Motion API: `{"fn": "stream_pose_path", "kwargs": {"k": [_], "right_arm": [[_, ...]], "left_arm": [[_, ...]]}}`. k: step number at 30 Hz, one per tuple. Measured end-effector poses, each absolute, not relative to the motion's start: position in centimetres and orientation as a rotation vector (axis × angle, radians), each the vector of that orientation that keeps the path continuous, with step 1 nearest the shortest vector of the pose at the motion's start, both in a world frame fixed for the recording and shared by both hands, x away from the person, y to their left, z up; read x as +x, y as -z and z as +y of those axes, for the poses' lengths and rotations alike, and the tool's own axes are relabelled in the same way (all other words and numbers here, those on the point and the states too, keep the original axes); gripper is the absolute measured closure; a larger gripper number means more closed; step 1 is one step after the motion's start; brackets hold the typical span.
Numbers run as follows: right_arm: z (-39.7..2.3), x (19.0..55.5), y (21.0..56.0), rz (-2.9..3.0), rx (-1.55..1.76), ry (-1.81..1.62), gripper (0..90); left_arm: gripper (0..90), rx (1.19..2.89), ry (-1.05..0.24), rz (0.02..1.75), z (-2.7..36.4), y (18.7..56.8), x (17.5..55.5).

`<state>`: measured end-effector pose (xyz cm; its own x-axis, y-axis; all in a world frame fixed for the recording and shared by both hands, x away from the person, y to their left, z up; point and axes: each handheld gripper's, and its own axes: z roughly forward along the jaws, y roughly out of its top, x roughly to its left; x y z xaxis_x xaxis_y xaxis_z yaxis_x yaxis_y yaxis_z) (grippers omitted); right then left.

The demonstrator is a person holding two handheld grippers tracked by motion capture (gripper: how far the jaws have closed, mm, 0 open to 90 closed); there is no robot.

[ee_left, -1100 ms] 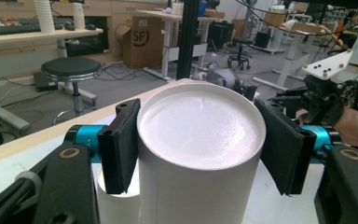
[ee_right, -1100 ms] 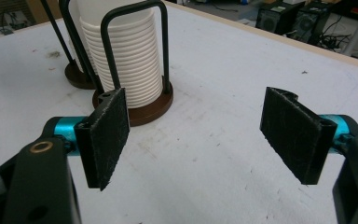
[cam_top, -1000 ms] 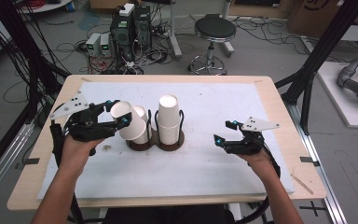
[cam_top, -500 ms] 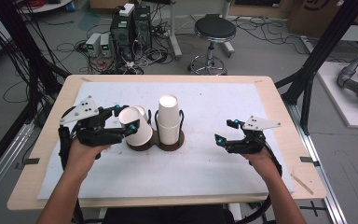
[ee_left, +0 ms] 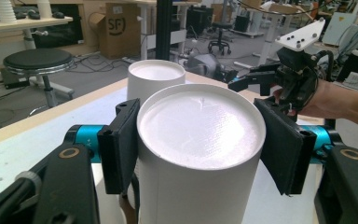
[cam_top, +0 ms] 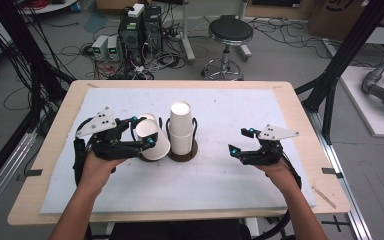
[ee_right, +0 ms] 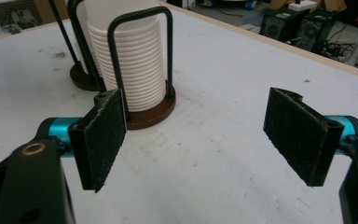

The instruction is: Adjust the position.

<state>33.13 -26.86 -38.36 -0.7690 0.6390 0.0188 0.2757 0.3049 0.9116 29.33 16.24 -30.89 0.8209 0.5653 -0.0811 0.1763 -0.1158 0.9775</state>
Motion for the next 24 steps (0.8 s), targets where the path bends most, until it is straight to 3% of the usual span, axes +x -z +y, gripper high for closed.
{"fn": "stream_pose_path", "kwargs": {"k": [24], "right_arm": [[-22.8, 31.2, 37.8, 2.385, 0.502, -1.729, 20.3]], "left_arm": [[35.3, 1.741, -0.285, 0.468, 10.3, 32.5, 29.4]]}}
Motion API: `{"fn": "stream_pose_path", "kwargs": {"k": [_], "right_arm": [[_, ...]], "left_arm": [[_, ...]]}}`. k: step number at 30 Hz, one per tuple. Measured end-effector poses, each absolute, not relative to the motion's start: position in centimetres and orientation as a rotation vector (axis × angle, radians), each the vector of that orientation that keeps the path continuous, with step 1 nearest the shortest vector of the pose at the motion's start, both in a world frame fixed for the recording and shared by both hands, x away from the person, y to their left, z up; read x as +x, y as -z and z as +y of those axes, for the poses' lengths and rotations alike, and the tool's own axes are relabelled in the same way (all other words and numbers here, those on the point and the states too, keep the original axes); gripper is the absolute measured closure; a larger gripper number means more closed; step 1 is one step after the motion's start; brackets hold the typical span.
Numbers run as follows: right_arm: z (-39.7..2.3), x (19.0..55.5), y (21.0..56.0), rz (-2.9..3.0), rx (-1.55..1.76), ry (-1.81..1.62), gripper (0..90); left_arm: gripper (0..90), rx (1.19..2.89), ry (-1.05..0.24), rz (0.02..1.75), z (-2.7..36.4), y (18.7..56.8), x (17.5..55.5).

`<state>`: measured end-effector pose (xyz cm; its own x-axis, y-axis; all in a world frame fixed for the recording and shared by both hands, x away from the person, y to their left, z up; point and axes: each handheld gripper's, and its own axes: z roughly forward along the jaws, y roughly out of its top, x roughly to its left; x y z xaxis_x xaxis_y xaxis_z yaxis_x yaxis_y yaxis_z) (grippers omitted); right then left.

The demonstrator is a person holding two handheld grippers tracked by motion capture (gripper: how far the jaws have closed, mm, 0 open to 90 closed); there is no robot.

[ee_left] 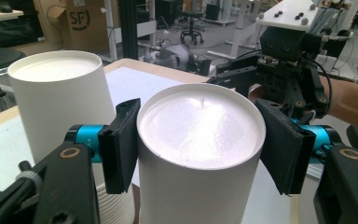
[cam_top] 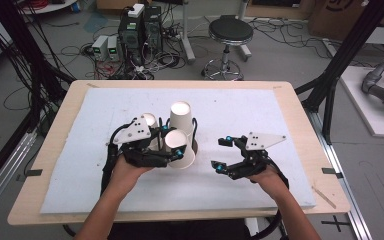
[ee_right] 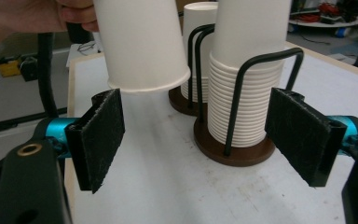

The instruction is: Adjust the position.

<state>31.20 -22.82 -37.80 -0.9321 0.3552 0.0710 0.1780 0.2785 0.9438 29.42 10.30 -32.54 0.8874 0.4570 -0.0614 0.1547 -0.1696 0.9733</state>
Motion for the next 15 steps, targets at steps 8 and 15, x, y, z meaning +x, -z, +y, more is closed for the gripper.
{"fn": "stream_pose_path", "kwargs": {"k": [8, 15], "right_arm": [[-21.2, 31.2, 38.0, 2.415, 0.416, -1.714, 24.1], [-20.2, 31.3, 38.1, 2.428, 0.41, -1.728, 20.7]], "left_arm": [[35.3, 1.756, -0.268, 0.447, 8.5, 33.0, 29.6], [35.3, 1.759, -0.255, 0.434, 7.3, 33.4, 29.9]]}}
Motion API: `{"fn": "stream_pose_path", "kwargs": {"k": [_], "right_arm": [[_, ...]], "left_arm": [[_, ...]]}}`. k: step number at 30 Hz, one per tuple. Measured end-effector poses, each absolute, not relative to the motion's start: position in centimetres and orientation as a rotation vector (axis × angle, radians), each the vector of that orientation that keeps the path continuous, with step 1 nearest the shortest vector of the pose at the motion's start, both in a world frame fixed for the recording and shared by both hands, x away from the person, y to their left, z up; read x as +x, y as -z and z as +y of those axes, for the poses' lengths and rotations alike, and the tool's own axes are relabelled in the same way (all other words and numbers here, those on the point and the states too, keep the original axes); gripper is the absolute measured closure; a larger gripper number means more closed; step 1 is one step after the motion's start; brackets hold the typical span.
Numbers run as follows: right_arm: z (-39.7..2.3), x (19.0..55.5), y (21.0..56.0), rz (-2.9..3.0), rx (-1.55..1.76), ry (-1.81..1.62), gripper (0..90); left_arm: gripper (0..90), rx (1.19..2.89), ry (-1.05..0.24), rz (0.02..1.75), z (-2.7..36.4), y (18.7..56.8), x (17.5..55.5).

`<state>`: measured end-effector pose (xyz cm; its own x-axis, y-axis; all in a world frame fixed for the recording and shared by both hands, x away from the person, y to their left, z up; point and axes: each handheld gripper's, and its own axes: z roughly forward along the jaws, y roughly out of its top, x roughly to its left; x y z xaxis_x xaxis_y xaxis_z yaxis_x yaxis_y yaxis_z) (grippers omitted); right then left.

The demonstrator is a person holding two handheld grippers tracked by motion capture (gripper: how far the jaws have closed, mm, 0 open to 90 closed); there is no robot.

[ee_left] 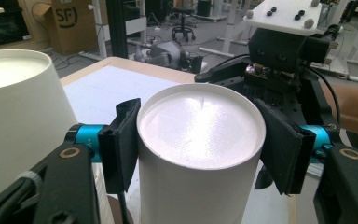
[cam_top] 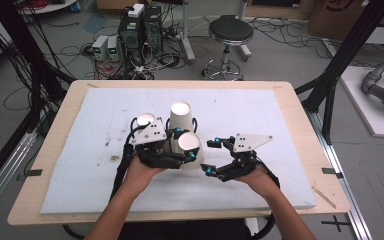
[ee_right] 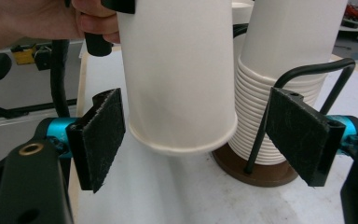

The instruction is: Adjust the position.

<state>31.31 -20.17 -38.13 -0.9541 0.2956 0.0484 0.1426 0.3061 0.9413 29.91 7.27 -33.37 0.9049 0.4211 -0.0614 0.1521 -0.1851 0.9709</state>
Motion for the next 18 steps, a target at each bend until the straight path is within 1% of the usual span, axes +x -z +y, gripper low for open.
{"fn": "stream_pose_path", "kwargs": {"k": [7, 14, 15, 16, 17, 18], "right_arm": [[-19.6, 31.5, 38.3, 2.426, 0.381, -1.757, 20.3], [-18.0, 31.9, 38.8, 2.47, 0.327, -1.759, 20.5], [-17.9, 32.0, 38.9, 2.473, 0.322, -1.759, 22.4], [-17.9, 32.0, 38.9, 2.473, 0.322, -1.759, 22.4], [-17.8, 32.0, 38.9, 2.477, 0.308, -1.761, 26.6], [-17.9, 32.0, 38.8, 2.478, 0.284, -1.756, 27.9]], "left_arm": [[35.3, 1.758, -0.238, 0.42, 6.8, 33.5, 29.9], [35.5, 1.733, -0.196, 0.393, 6.7, 33.6, 29.8], [35.5, 1.73, -0.199, 0.392, 6.7, 33.6, 29.8], [35.5, 1.732, -0.205, 0.389, 6.8, 33.6, 29.8], [35.6, 1.73, -0.202, 0.393, 6.9, 33.6, 29.8], [35.6, 1.724, -0.197, 0.395, 7.0, 33.6, 29.9]]}}
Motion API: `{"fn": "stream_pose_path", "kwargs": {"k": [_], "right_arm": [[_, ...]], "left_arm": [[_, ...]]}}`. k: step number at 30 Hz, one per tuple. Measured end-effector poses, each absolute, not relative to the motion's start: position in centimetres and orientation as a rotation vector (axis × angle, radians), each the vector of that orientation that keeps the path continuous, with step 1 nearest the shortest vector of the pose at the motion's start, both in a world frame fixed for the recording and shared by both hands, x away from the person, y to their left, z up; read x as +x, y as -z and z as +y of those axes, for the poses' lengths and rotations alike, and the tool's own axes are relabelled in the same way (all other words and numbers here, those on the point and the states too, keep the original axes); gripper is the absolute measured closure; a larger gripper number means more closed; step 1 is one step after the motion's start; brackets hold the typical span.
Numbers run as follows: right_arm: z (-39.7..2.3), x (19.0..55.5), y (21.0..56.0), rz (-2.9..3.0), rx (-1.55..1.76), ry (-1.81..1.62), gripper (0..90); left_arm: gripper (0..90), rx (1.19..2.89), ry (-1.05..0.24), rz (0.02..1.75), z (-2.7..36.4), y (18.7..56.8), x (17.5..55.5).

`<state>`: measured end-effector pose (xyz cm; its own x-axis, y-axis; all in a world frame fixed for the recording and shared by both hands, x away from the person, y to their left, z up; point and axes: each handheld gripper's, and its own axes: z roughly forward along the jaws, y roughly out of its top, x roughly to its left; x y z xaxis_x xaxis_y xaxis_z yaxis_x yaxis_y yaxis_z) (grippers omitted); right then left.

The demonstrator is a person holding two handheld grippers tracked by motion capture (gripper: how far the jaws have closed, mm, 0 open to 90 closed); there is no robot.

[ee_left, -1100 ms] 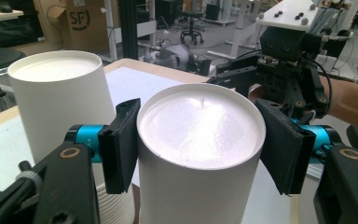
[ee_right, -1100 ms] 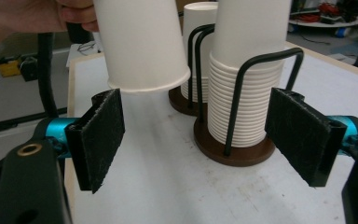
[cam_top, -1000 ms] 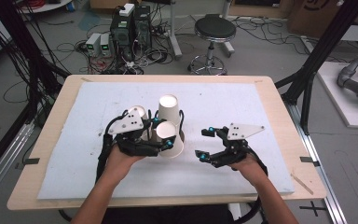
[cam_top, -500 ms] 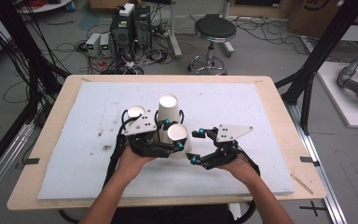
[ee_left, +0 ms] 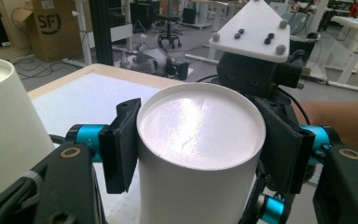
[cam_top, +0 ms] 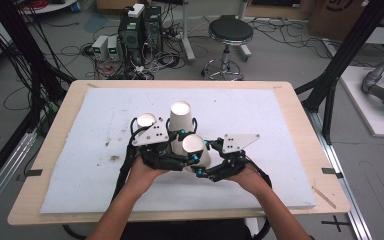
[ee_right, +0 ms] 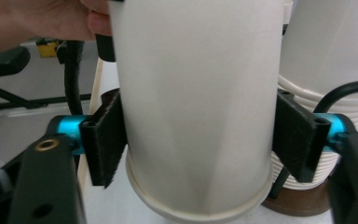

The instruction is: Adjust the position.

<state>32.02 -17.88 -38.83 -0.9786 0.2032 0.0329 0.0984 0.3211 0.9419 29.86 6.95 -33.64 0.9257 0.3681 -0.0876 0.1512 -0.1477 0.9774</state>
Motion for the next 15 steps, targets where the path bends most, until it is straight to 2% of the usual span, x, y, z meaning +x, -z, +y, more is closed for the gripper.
{"fn": "stream_pose_path", "kwargs": {"k": [2, 5, 7, 8, 10, 15], "right_arm": [[-18.06, 32.08, 38.76, 2.484, 0.256, -1.74, 33.6], [-18.01, 32.07, 38.83, 2.506, 0.237, -1.713, 36.5], [-18.0, 32.12, 38.86, 2.52, 0.213, -1.69, 37.4], [-18.02, 32.19, 38.83, 2.52, 0.209, -1.69, 37.4], [-18.01, 32.23, 38.69, 2.537, 0.187, -1.644, 37.2], [-17.64, 32.17, 38.34, 2.584, 0.135, -1.547, 36.1]], "left_arm": [[35.4, 1.724, -0.191, 0.395, 7.17, 33.78, 29.9], [35.0, 1.73, -0.184, 0.399, 7.17, 34.07, 29.83], [33.7, 1.744, -0.191, 0.383, 7.18, 34.22, 29.77], [30.3, 1.782, -0.245, 0.36, 7.16, 34.17, 29.63], [21.1, 1.798, -0.249, 0.366, 7.14, 34.09, 29.63], [21.1, 1.807, -0.216, 0.351, 7.31, 33.8, 29.77]]}}
